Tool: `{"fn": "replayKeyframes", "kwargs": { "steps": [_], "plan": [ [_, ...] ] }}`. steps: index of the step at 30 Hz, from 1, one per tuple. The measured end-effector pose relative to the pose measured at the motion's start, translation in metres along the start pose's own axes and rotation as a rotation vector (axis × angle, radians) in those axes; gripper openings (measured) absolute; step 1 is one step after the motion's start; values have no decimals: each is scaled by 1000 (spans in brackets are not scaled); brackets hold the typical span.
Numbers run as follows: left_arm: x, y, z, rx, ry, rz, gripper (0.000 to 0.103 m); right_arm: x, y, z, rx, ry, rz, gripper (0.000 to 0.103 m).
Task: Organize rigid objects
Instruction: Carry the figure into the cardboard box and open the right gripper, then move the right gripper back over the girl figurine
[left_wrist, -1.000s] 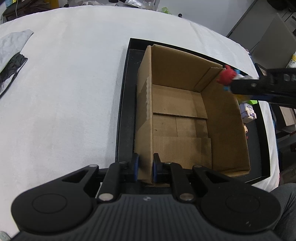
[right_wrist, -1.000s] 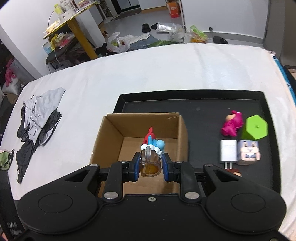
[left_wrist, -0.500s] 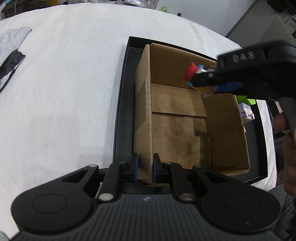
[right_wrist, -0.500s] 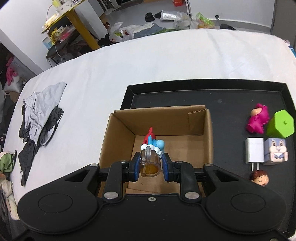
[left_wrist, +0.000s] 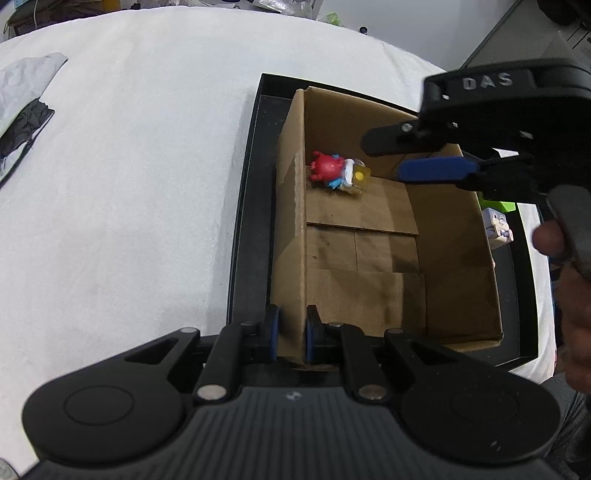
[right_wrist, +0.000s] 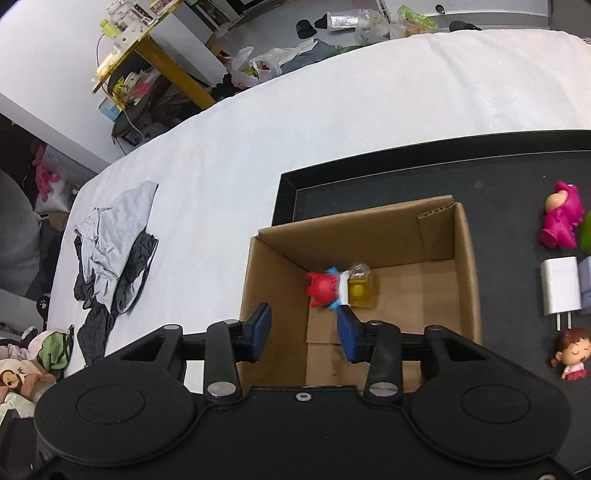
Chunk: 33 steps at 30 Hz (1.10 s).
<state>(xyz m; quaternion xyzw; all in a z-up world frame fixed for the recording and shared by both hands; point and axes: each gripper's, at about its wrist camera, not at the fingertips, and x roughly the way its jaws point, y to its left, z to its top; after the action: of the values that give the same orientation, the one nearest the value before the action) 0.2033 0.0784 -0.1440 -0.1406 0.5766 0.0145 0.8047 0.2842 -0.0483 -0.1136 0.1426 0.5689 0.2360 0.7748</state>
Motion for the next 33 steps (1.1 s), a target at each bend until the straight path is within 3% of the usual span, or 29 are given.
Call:
{"fn": "replayKeyframes", "kwargs": {
  "steps": [9,14,29,33],
  "plan": [
    [-2,-2,0,5,-3,10,13,-18,-8,-3,-10,-1,-2,40],
    [-2,-4,0,10,-2,17,13,-34,-15,-7,-23,-10,-11,46],
    [-3,-8,-1,6,-1,31,13,-79,-61,-17,7,-48,-40,53],
    [-4,-9,-2,10,-5,33,13,-85,-77,-20,30,-59,-57,60]
  ]
}}
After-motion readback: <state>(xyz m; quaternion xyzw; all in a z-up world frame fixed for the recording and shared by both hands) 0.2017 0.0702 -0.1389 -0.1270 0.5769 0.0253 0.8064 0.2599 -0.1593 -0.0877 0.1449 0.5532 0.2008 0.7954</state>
